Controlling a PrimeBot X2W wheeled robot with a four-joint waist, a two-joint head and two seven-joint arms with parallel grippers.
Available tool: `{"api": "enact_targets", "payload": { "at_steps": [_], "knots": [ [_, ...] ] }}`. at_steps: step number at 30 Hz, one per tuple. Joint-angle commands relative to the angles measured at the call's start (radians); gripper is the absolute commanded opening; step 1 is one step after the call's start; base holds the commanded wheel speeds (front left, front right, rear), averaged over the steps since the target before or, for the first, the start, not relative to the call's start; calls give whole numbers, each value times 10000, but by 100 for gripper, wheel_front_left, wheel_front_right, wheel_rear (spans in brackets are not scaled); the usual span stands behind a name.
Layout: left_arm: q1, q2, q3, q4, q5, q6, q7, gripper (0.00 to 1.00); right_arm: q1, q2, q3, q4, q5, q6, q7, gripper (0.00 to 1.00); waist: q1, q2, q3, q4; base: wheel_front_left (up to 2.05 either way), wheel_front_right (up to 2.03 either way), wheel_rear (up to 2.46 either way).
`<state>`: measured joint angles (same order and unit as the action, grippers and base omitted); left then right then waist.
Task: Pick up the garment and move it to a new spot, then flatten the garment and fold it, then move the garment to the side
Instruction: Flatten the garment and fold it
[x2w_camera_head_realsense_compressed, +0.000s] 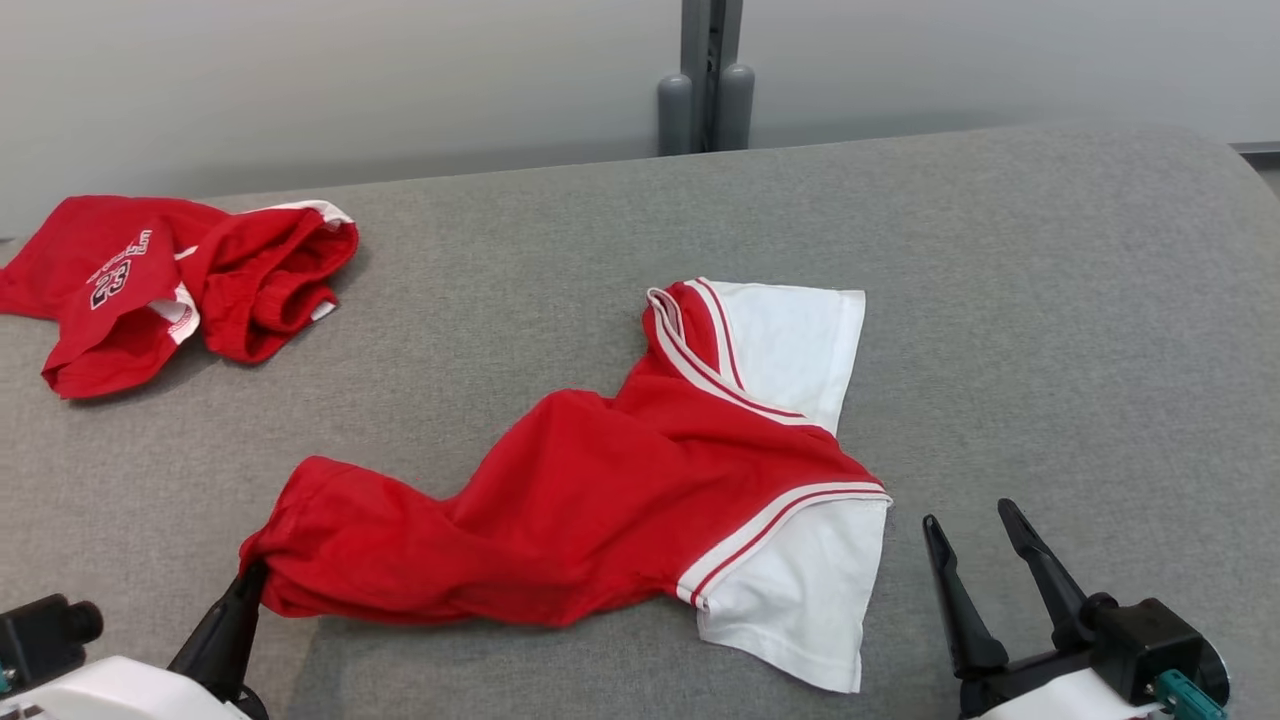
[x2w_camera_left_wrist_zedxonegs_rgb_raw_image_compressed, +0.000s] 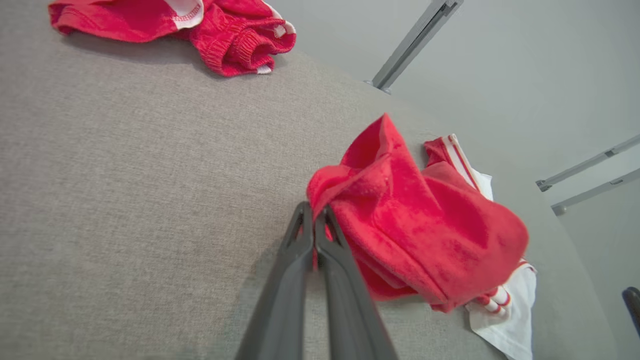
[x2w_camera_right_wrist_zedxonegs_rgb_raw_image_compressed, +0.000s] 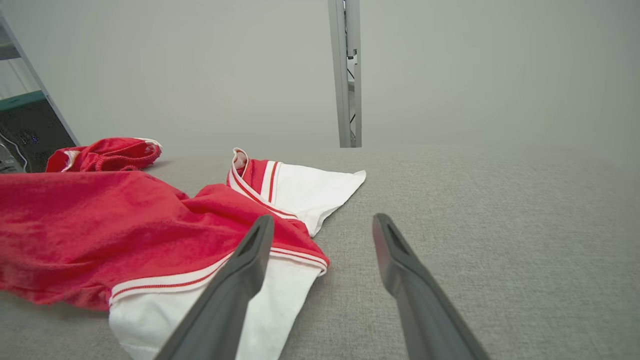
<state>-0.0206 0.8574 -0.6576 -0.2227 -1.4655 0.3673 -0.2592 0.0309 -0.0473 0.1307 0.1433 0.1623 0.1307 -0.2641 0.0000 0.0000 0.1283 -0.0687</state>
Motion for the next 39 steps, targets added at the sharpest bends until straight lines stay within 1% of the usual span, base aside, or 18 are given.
{"api": "enact_targets", "payload": {
  "at_steps": [1, 3, 5, 10, 11, 12, 13, 14, 17, 19, 22, 24, 26, 27, 30, 33, 37, 39],
  "knots": [
    [188, -98, 240, 89, -68, -110, -52, 0, -12, -61, -49, 0, -89, 1, -6, 100, 0, 0, 41, 168, 0, 0, 0],
    [512, -324, 586, 298, -258, -337, -64, 0, -50, -59, -31, 18, -129, 1, -6, 100, 0, 0, 53, 269, 0, 0, 0],
    [790, -490, 712, 722, -420, -492, -62, 0, -99, -59, 34, 58, -166, 1, -6, 100, 0, 0, 72, 335, 0, 0, 0],
    [871, -1123, 551, 2126, -698, -895, -25, 0, -150, -62, 171, 132, -118, 1, -6, 100, 0, 0, 116, 355, 0, 0, 0],
    [847, -1245, 547, 2368, -697, -953, -30, 10, -158, -59, 207, 141, -101, 1, -6, 100, 0, 0, 126, 333, 0, 0, 0],
    [840, -1373, 546, 2613, -688, -1028, -33, 52, -166, -59, 224, 151, -86, 1, -6, 100, 0, 0, 140, 305, 0, 0, 0],
    [840, -1373, 546, 2613, -688, -1028, -33, 52, -166, -59, 224, 151, -86, 1, -6, 100, 0, 0, 140, 305, 0, 0, 0],
    [849, -1458, 539, 2791, -651, -1072, -38, 100, -170, -61, 229, 160, -68, 1, -5, 100, 0, 0, 154, 273, 0, 0, 0],
    [978, -1575, 703, 3137, -554, -1141, -53, 100, -155, -61, 198, 160, -52, 1, -5, 100, 0, 0, 197, 196, 0, 0, 0],
    [1120, -1506, 1018, 3272, -431, -945, -65, 100, -131, -58, 200, 156, -69, 1, -4, 100, 0, 0, 208, 148, 0, 0, 0],
    [1264, -1525, 1890, 3160, 66, -590, -64, 100, -120, -58, 147, 149, -78, 1, -4, 100, 0, 0, 236, 135, 0, 0, 0],
    [1425, -1669, 2326, 2726, 338, -634, -65, 100, -130, -59, 114, 145, -78, 1, -5, 100, 0, 0, 243, 141, 0, 0, 0],
    [1495, -1616, 2458, 2082, 540, -787, -57, 100, -145, -58, 118, 146, -83, 1, -5, 100, 0, 0, 243, 147, 0, 0, 0],
    [1456, -1520, 2457, 1768, 687, -837, -56, 100, -169, -58, 128, 153, -89, 1, -5, 100, 0, 0, 247, 151, 0, 0, 0],
    [1121, -1355, 2219, 787, 1023, -685, 118, 100, -267, -59, 172, 165, -87, 1, -4, 100, 0, 0, 266, 136, 0, 0, 0],
    [871, -1112, 1799, 136, 1309, -525, 664, 100, -359, -59, 264, 182, -37, 1, -5, 100, 0, 0, 294, 22, 0, 0, 0],
    [656, -679, 1079, 11, 1682, -203, 1611, 100, -394, -61, 339, 150, 62, 1, -5, 100, 0, 0, 387, -234, 0, 0, 0],
    [589, -652, 718, -39, 1819, -216, 2020, 100, -390, -59, 326, 154, 118, 1, -5, 100, 0, 0, 435, -364, 0, 0, 0]
  ]
}}
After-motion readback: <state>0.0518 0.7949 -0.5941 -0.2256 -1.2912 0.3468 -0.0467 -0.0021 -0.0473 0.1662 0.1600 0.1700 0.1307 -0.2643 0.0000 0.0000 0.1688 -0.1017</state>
